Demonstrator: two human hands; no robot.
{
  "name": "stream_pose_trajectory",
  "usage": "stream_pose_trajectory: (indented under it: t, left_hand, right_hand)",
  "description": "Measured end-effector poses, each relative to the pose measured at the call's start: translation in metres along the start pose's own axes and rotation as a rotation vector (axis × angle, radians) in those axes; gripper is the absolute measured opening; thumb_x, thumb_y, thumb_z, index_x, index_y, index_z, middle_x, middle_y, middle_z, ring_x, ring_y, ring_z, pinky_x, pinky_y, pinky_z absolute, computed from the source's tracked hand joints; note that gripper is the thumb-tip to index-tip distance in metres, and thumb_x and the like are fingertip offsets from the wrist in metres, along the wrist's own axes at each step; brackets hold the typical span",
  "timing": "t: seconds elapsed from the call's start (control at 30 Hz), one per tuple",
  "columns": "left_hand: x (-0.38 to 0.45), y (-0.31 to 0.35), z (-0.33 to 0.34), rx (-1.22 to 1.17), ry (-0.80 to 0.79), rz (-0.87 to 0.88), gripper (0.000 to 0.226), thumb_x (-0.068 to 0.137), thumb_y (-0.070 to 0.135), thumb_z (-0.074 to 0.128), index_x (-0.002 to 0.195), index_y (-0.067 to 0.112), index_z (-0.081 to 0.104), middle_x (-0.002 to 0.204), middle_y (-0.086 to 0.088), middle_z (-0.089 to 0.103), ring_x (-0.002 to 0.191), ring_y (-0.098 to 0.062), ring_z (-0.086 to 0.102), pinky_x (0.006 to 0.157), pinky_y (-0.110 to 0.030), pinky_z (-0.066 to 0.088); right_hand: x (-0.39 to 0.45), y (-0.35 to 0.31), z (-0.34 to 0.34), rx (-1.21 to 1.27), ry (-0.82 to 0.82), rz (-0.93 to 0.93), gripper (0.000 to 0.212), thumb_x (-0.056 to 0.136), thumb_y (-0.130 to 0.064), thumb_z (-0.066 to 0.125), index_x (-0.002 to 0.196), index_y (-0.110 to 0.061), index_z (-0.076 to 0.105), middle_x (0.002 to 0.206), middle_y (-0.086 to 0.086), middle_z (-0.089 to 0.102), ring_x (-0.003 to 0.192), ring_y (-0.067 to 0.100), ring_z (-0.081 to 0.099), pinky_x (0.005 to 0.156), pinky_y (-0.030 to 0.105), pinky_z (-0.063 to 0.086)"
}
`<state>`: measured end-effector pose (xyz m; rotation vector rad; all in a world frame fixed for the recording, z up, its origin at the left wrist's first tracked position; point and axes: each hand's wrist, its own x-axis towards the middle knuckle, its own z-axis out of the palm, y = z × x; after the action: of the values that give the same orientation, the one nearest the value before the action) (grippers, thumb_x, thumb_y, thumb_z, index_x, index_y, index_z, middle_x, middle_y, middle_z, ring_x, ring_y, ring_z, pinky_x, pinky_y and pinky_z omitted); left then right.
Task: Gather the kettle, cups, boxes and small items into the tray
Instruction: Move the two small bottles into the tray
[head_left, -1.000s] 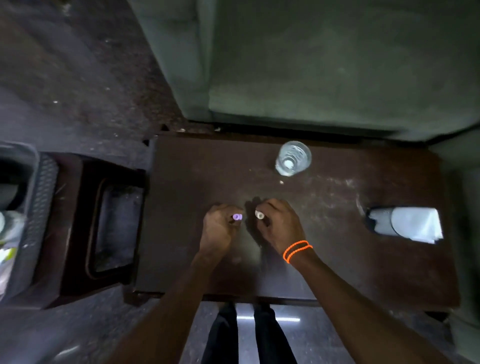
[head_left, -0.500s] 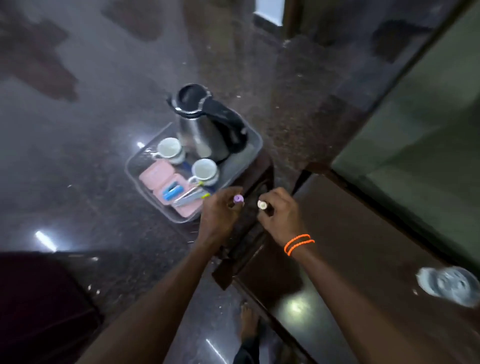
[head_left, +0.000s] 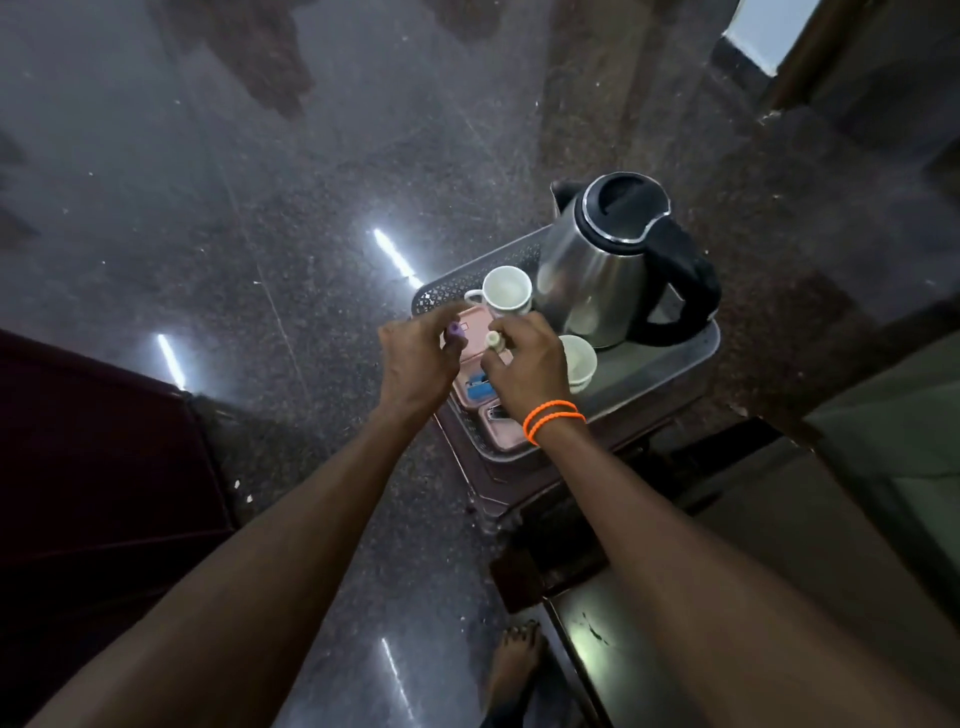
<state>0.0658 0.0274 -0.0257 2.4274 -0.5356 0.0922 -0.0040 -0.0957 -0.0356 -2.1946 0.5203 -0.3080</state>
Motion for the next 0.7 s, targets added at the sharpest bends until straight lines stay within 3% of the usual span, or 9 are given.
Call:
stream_pose_trajectory:
  t: [0.1,0.23,0.33,0.4,0.5,0.6,0.7]
  left_hand:
    - [0.002,-0.003,0.003,0.016,-0.019,-0.007,0.032,0.081,0.009,0.072,0.110,0.022,0.078,0.079,-0.010,0.078,0.072,-0.029,0.072,0.085,-0.044,0.055]
    - [0.004,-0.009,0.006,0.023,-0.047,0.011,0.032,0.082,0.007,0.071,0.112,0.017,0.076,0.077,-0.011,0.077,0.071,-0.029,0.072,0.088,-0.050,0.054]
    - [0.005,-0.013,0.009,0.030,-0.073,0.027,0.024,0.084,0.010,0.071,0.107,0.017,0.075,0.074,-0.007,0.075,0.069,-0.028,0.070,0.086,-0.047,0.053]
    - [0.005,-0.016,0.010,0.021,-0.076,0.034,0.024,0.086,0.012,0.070,0.110,0.017,0.073,0.083,-0.006,0.077,0.076,-0.029,0.071,0.087,-0.047,0.052]
    - [0.000,-0.014,0.012,0.028,-0.024,0.042,0.039,0.085,0.012,0.068,0.123,0.017,0.071,0.108,-0.005,0.077,0.097,-0.027,0.070,0.097,-0.049,0.047]
    - [-0.007,0.004,0.016,0.053,0.033,0.105,0.049,0.077,0.019,0.064,0.126,0.023,0.068,0.115,0.000,0.072,0.109,-0.022,0.064,0.099,-0.041,0.041]
    - [-0.017,0.034,0.026,0.086,0.037,0.176,0.058,0.072,0.019,0.064,0.130,0.024,0.064,0.126,0.003,0.066,0.120,-0.020,0.056,0.098,-0.036,0.033]
  right_hand:
    - [0.013,-0.002,0.011,-0.038,-0.023,0.008,0.027,0.080,-0.002,0.070,0.107,-0.005,0.071,0.107,0.019,0.064,0.100,0.038,0.062,0.088,0.046,0.051]
    - [0.021,0.001,0.020,-0.136,-0.039,0.007,0.025,0.084,-0.008,0.070,0.109,-0.008,0.068,0.107,0.017,0.066,0.109,0.038,0.057,0.091,0.047,0.048]
    - [0.024,0.004,0.023,-0.165,-0.033,0.009,0.021,0.087,-0.014,0.069,0.108,-0.009,0.068,0.107,0.016,0.068,0.110,0.038,0.056,0.089,0.046,0.048]
    - [0.022,0.003,0.022,-0.143,-0.016,0.012,0.024,0.087,-0.014,0.070,0.110,-0.009,0.068,0.108,0.016,0.069,0.109,0.037,0.056,0.089,0.045,0.048]
    - [0.013,0.005,0.012,-0.108,0.049,-0.047,0.024,0.089,-0.017,0.069,0.111,-0.007,0.069,0.106,0.017,0.068,0.103,0.038,0.058,0.088,0.046,0.047]
    - [-0.005,0.013,-0.010,-0.074,0.116,-0.093,0.022,0.092,-0.020,0.068,0.111,-0.009,0.072,0.101,0.015,0.069,0.095,0.036,0.059,0.086,0.045,0.047]
    - [-0.034,0.030,-0.040,-0.041,0.195,-0.118,0.023,0.086,-0.008,0.070,0.108,-0.008,0.074,0.100,0.013,0.071,0.096,0.036,0.063,0.088,0.043,0.051]
